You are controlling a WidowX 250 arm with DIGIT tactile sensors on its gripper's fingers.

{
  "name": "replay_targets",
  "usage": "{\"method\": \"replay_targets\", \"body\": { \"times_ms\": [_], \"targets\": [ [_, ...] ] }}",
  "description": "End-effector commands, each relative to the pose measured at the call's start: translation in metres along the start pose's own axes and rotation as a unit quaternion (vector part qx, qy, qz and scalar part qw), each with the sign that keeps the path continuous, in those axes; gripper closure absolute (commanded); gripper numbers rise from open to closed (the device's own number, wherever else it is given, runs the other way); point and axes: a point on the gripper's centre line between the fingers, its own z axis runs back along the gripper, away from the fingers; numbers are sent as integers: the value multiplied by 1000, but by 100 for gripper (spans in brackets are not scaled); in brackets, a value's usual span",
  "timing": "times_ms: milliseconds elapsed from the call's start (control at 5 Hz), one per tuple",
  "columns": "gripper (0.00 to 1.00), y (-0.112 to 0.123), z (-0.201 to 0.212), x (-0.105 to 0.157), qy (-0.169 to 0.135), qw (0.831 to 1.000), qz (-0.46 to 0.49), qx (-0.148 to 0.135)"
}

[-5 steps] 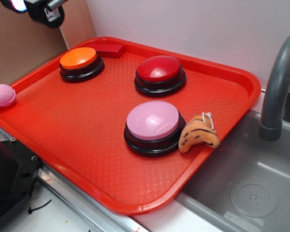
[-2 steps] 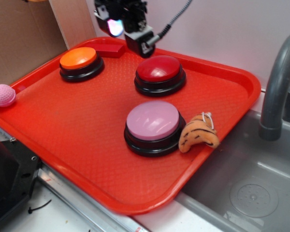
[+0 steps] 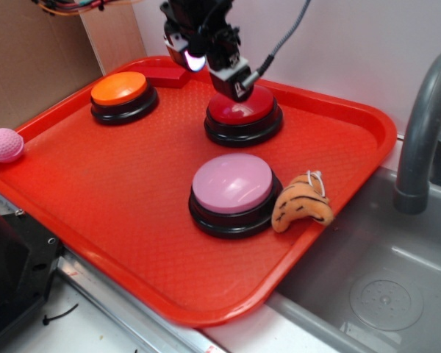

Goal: Push the red button.

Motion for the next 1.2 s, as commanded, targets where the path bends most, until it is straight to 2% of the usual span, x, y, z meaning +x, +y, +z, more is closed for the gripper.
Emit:
{"method": "replay_targets", "body": {
  "times_ms": [0, 400, 600, 800, 1000],
  "targets": [
    [0, -2, -15, 20, -22, 1000, -8, -11],
    [0, -1, -20, 19, -12, 1000, -8, -14],
    [0, 1, -14, 18, -9, 1000, -16, -25],
    [0, 4, 9, 15, -2, 999, -36, -10],
    [0, 9, 28, 11, -12, 1000, -25, -10]
  ]
}}
